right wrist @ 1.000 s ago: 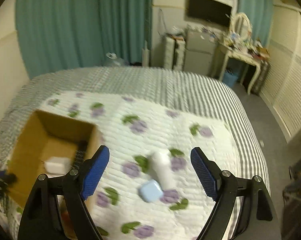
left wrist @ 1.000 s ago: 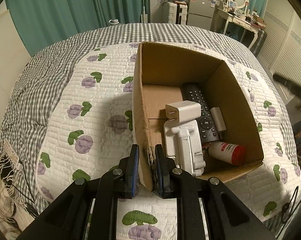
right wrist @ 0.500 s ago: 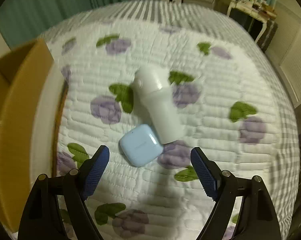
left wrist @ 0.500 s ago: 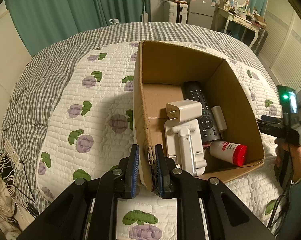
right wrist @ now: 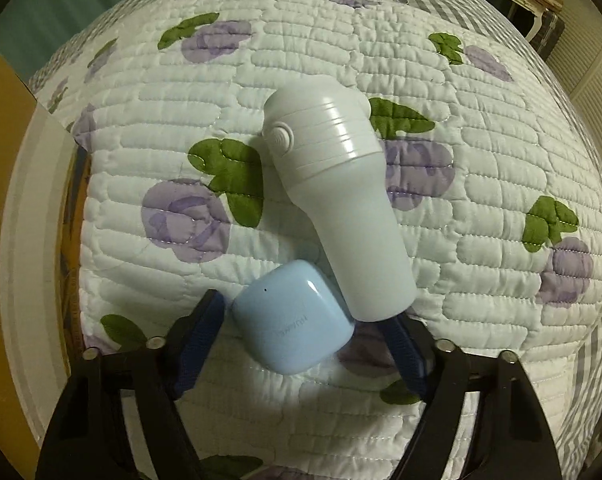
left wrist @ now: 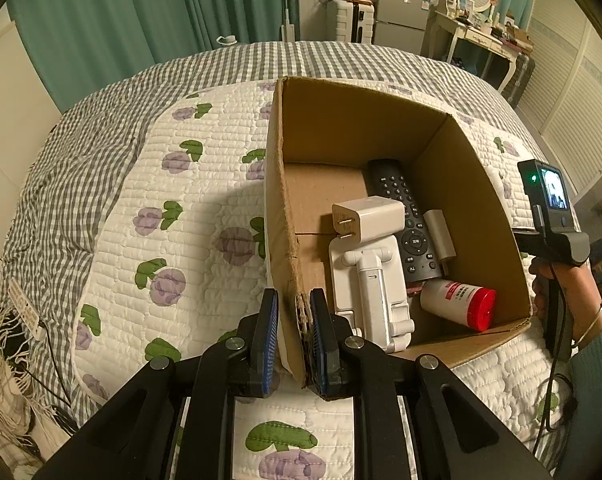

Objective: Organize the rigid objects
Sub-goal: 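Grasp the light-blue earbud case with the right tool, then carry the light-blue earbud case into the box and release it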

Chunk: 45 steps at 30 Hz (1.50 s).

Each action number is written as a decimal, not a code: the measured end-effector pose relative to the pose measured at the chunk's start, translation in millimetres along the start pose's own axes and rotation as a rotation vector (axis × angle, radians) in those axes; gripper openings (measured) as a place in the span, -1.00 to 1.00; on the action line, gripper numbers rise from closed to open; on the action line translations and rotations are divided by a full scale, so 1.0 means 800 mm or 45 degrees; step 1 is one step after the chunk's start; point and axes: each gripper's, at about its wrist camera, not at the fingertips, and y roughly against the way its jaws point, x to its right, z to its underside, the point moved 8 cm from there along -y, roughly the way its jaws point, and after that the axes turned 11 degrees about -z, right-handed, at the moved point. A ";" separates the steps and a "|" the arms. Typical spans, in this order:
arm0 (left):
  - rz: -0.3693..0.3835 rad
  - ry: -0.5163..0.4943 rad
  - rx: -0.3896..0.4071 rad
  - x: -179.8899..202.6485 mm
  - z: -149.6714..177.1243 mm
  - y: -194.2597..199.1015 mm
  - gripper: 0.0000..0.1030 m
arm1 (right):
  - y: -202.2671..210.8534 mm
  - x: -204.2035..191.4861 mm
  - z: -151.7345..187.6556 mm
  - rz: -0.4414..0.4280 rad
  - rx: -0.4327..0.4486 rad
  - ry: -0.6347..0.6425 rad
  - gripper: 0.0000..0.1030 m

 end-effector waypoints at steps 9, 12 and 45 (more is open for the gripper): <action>0.002 0.000 -0.005 0.001 0.001 -0.003 -0.69 | 0.024 -0.012 0.010 -0.031 0.014 -0.007 0.12; 0.004 0.001 -0.005 0.001 0.001 -0.003 -0.69 | 0.044 -0.012 0.020 -0.024 0.028 0.007 0.12; 0.015 0.004 0.001 0.002 -0.004 0.007 -0.69 | 0.261 -0.304 -0.030 -0.291 0.479 0.661 0.12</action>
